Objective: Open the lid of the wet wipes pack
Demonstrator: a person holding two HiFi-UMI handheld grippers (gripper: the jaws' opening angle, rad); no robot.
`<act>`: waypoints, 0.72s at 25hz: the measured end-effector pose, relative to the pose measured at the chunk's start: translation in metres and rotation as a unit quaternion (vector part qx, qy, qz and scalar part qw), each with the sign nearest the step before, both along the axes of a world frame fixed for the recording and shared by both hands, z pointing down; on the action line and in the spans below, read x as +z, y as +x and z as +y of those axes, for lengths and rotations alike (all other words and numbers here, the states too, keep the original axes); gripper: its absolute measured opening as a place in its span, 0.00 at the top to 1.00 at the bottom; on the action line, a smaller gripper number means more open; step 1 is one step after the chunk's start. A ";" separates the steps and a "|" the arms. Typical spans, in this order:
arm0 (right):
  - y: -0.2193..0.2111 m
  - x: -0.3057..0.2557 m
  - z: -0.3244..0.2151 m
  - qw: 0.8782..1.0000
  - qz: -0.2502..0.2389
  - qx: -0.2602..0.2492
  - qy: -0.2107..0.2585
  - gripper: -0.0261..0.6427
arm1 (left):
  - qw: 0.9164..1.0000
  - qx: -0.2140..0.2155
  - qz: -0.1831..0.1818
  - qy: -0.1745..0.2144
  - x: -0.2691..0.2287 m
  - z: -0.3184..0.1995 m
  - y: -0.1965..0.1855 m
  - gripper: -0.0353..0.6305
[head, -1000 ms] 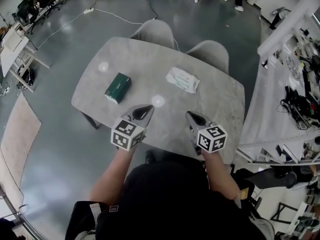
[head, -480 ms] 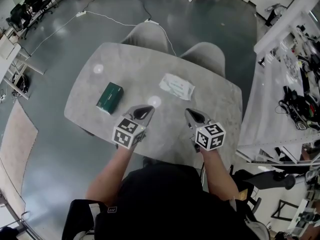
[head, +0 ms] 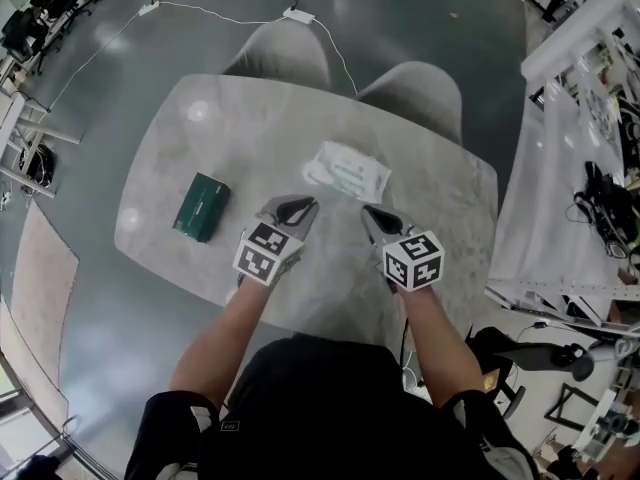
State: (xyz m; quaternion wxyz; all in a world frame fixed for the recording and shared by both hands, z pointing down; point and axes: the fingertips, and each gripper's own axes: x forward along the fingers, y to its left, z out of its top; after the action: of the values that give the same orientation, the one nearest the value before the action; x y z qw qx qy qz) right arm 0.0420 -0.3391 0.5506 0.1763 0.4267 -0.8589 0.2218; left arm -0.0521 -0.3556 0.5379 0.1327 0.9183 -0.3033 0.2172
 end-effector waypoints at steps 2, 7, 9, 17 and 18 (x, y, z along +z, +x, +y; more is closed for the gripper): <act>0.002 0.013 -0.013 1.000 0.009 -0.010 -0.006 0.96 | 1.000 0.004 -0.008 -0.008 0.015 -0.016 0.009 0.92; 0.008 0.039 -0.046 0.999 0.027 -0.020 -0.013 0.96 | 0.998 0.029 -0.043 -0.024 0.054 -0.044 0.031 0.76; 0.009 0.049 -0.056 0.999 0.039 -0.026 -0.015 0.96 | 0.997 0.039 -0.060 -0.024 0.068 -0.053 0.038 0.74; 0.004 0.087 -0.090 0.992 0.103 -0.076 -0.012 0.96 | 0.991 0.067 -0.116 -0.027 0.120 -0.086 0.053 0.68; 0.004 0.091 -0.094 0.990 0.111 -0.081 -0.011 0.96 | 0.989 0.073 -0.127 -0.024 0.126 -0.088 0.054 0.68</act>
State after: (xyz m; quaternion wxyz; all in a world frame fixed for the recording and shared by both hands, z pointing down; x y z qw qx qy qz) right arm 0.0455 -0.4329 0.6421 0.2928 0.3757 -0.8632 0.1672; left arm 0.0018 -0.4440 0.6638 0.0991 0.8994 -0.2444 0.3485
